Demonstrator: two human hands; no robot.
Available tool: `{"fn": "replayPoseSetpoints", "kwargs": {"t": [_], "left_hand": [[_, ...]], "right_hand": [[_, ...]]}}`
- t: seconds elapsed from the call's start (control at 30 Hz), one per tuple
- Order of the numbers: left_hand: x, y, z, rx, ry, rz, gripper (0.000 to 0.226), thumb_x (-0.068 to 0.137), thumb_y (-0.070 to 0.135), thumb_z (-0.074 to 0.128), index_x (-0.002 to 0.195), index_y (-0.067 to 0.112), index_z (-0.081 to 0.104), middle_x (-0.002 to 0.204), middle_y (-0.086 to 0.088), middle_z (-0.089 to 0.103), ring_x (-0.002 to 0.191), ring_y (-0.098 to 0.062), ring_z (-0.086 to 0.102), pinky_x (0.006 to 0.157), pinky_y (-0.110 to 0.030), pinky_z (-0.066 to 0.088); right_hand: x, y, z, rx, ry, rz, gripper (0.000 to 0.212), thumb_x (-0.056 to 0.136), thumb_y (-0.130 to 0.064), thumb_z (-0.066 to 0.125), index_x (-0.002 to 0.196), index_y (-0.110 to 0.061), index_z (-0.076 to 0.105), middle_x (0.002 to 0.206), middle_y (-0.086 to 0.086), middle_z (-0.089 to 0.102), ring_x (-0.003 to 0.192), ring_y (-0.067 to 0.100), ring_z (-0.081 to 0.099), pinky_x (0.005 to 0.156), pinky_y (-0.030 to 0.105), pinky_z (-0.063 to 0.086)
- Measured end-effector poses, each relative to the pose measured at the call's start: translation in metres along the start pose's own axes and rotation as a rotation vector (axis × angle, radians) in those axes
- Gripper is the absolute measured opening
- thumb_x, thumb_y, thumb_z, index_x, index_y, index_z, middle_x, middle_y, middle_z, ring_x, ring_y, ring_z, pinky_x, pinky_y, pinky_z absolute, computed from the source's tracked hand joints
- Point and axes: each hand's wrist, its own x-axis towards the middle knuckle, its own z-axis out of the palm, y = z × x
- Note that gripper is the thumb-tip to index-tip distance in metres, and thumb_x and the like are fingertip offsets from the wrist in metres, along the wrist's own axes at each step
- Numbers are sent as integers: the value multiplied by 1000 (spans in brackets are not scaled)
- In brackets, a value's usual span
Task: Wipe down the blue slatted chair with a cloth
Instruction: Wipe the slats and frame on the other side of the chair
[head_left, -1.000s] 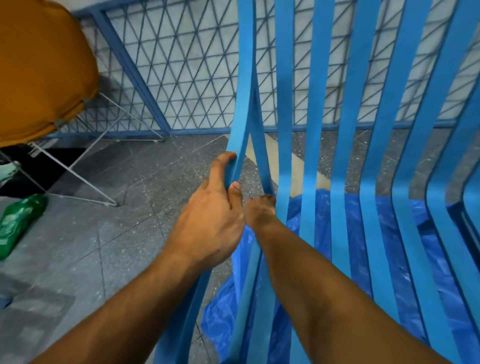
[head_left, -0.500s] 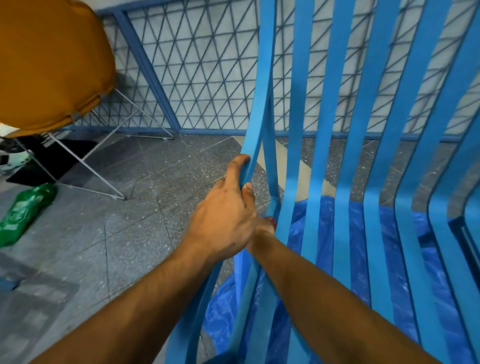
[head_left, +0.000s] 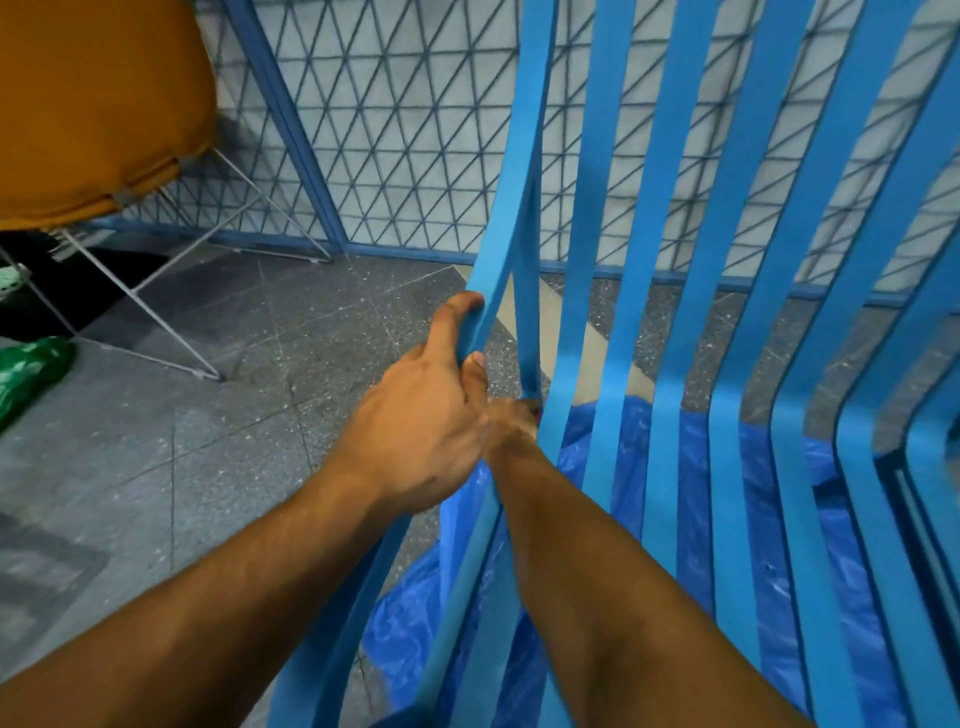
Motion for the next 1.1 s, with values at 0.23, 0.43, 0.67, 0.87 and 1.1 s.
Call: {"fn": "replayPoseSetpoints", "kwargs": {"t": [0.23, 0.43, 0.67, 0.87, 1.1], "left_hand": [[2, 8, 1, 1, -8, -39, 53, 101, 44, 36, 148, 49, 13, 99, -5, 61, 77, -22, 61, 70, -42, 53], [0, 12, -6, 63, -18, -33, 50, 107, 35, 31, 153, 37, 15, 103, -10, 64, 82, -28, 63, 77, -42, 51], [-2, 16, -8, 55, -49, -65, 51, 107, 34, 30, 155, 35, 13, 96, -9, 63, 73, -22, 61, 75, -45, 53], [-5, 18, -8, 80, -37, -53, 51, 107, 33, 28, 156, 33, 13, 94, -4, 59, 69, -15, 57, 71, -38, 44], [-6, 18, -7, 96, -22, -64, 52, 107, 35, 29, 157, 34, 12, 95, -3, 56, 69, -14, 54, 74, -40, 47]], "right_hand": [[-20, -8, 6, -75, 5, -35, 46, 103, -19, 45, 148, -14, 42, 150, 8, 47, 135, 36, 46, 102, 54, 42], [-89, -31, 26, 40, -30, -213, 38, 101, -8, 43, 138, -7, 53, 147, 13, 50, 136, 32, 46, 105, 49, 44], [-172, -46, 28, 207, -62, -254, 33, 97, -3, 47, 126, -3, 60, 130, 18, 62, 124, 36, 57, 103, 44, 48], [-223, -63, 45, 203, -68, -294, 36, 95, -8, 53, 131, -6, 57, 136, 12, 58, 129, 29, 54, 102, 41, 46], [-235, -64, 34, 344, -134, -253, 35, 82, -9, 69, 117, -5, 67, 126, 15, 66, 120, 31, 63, 89, 36, 53]]}}
